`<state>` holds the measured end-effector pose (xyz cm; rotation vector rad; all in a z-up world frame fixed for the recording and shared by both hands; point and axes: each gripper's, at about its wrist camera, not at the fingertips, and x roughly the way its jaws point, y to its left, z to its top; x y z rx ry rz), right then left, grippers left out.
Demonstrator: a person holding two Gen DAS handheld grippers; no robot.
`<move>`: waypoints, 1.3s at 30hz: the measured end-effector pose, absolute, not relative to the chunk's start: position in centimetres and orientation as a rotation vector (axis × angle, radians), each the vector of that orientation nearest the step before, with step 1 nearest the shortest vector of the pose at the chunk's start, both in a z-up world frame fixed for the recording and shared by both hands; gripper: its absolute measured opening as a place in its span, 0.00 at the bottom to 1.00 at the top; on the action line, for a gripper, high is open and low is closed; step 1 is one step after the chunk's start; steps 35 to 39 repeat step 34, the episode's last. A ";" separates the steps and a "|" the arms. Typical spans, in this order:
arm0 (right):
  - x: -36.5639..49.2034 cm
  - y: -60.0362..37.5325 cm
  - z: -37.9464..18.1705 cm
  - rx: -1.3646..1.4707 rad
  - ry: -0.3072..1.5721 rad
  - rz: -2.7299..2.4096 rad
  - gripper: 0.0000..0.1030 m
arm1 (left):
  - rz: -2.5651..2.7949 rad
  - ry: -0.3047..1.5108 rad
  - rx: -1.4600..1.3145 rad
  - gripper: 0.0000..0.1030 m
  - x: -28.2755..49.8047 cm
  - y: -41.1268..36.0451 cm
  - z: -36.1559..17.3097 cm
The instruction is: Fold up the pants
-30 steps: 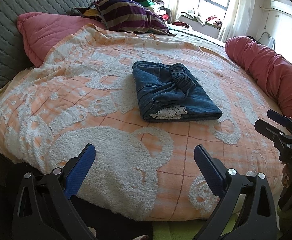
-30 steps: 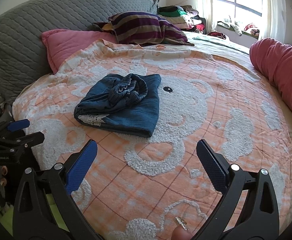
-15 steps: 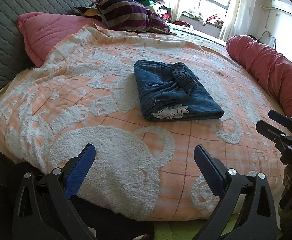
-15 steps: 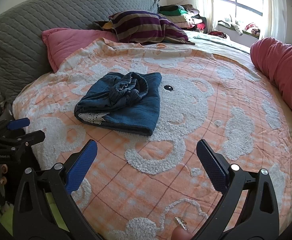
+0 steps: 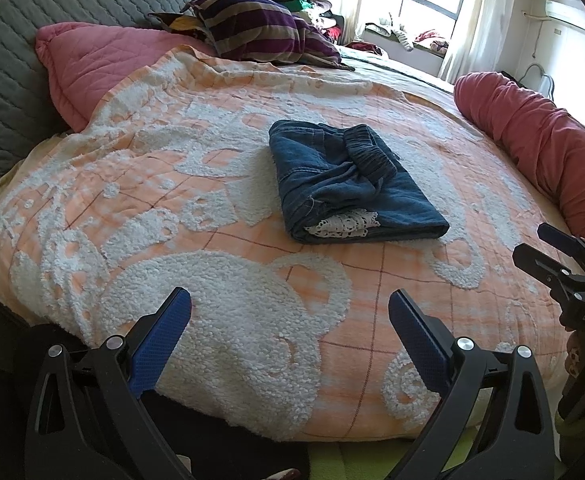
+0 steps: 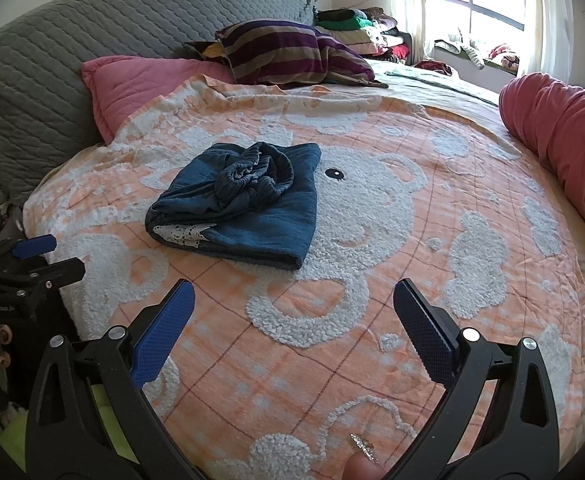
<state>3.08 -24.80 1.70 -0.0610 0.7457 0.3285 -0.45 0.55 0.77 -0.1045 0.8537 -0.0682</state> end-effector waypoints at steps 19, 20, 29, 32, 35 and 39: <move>3.8 -26.5 0.8 -0.058 0.778 0.272 0.91 | -0.059 0.850 -0.099 0.96 -0.2 0.7 0.7; 3.9 -26.8 0.6 -0.058 0.783 0.259 0.91 | -0.055 0.846 -0.107 0.96 -0.1 0.9 0.7; 6.4 -33.8 -2.3 0.014 0.843 0.060 0.91 | 0.070 0.886 -0.190 0.96 4.4 6.8 -1.3; 8.3 -39.0 -3.2 0.038 0.847 -0.085 0.91 | 0.188 0.936 -0.190 0.96 8.0 10.9 -2.8; 8.9 -40.4 -3.4 0.038 0.851 -0.125 0.91 | 0.265 0.964 -0.184 0.96 10.8 13.8 -3.5; 8.9 -40.4 -3.4 0.038 0.851 -0.125 0.91 | 0.265 0.964 -0.184 0.96 10.8 13.8 -3.5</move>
